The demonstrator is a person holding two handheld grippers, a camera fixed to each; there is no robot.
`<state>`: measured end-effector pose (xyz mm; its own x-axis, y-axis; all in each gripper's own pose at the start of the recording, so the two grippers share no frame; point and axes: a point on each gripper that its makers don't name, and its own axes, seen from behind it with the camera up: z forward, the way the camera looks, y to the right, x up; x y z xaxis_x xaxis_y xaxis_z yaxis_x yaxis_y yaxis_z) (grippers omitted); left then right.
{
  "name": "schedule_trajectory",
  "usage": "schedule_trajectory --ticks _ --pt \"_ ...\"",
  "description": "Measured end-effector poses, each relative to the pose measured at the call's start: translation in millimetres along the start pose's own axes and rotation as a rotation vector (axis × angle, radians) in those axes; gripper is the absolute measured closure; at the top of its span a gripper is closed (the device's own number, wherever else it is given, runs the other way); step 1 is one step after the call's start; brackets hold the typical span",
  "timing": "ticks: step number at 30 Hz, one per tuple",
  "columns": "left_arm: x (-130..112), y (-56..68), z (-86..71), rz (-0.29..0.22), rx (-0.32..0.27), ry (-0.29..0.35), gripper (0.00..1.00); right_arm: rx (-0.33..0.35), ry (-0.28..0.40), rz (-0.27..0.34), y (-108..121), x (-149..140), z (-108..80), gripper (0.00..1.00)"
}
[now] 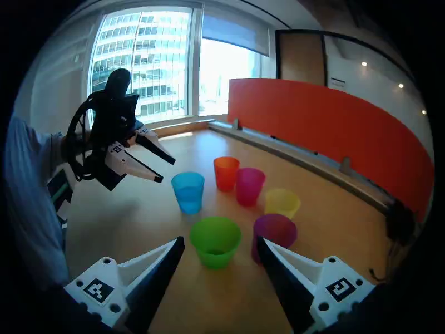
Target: Pour water
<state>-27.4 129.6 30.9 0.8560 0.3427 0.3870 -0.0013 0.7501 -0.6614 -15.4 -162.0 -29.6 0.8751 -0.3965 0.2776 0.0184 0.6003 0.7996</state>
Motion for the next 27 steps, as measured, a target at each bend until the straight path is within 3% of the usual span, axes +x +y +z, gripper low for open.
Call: schedule_trajectory --ticks 12,27 --pt "-20 3.9 16.4 0.014 -0.028 -0.062 0.09 0.015 -0.041 0.002 -5 -24 16.7 0.0" --pt "-27 1.1 42.6 0.009 -0.046 -0.095 0.08 0.014 -0.072 0.017 -3 -39 35.2 0.0"
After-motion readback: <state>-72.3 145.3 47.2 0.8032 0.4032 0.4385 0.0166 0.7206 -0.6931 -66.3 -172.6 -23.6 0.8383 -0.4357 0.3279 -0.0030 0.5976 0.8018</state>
